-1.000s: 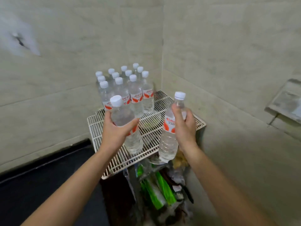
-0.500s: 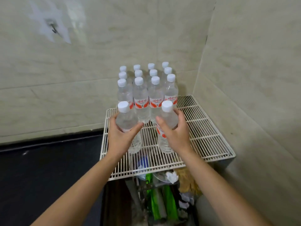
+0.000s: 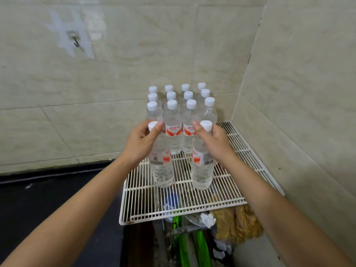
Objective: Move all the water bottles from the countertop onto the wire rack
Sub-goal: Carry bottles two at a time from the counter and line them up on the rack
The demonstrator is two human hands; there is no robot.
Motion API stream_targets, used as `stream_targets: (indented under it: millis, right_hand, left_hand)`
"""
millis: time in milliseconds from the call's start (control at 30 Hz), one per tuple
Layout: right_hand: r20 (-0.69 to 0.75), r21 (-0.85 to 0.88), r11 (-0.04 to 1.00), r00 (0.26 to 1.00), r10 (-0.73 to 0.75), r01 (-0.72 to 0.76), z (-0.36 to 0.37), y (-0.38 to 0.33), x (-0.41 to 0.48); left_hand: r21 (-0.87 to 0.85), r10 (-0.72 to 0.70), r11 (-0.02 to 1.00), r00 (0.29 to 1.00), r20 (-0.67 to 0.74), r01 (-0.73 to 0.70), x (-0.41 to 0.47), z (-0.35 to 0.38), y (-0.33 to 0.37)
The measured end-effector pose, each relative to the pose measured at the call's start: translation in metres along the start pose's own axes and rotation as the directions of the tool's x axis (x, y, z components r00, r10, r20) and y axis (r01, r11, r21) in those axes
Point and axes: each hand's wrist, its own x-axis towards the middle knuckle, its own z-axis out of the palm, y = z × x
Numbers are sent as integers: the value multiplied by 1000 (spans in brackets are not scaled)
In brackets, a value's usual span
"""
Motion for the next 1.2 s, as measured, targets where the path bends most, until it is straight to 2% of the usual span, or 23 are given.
stream_targets:
  millis: [133,200,267,333,433,533,700,900,1067,1200]
  right_hand:
    - [-202,33,999,979,3,4,20,-16,20]
    - [-246,56,998,969,10,4,28,-18,31]
    - [-210,6,999,977,32,-31,32,-14,38]
    - [-78,-27,995,993,92,-94,31,-8,39]
    - [172,-68,987,972,157,-147,21,-3,38]
    - [290,-146,981,943,165,-127,17,-4,38]
    - [163,-298,955,985,57,-6,32,-20,33]
    - [76,-290,956,997,-18,39,55,-11,34]
    - [45,-348,936,998,-35,49,55,3,30]
    - [17,-421,904,998,-66,67,59,5,26]
  left_hand:
    - [104,-19,993,941,-339,57,25,9,6]
    - [222,3,971,922,-387,90,31,11,9]
    - [394,23,913,949,-314,108,32,11,8]
    - [498,28,864,980,-195,75,32,6,1]
    - [394,4,919,1000,-11,0,30,-6,-6]
    - [364,68,927,994,82,-94,30,-14,-4]
    - [306,64,949,998,26,-69,34,-14,0]
    - [316,86,946,995,-51,-66,40,-20,-10]
    - [444,163,887,986,-47,-125,34,-17,-20]
    - [459,125,884,991,-47,-90,33,-18,-17]
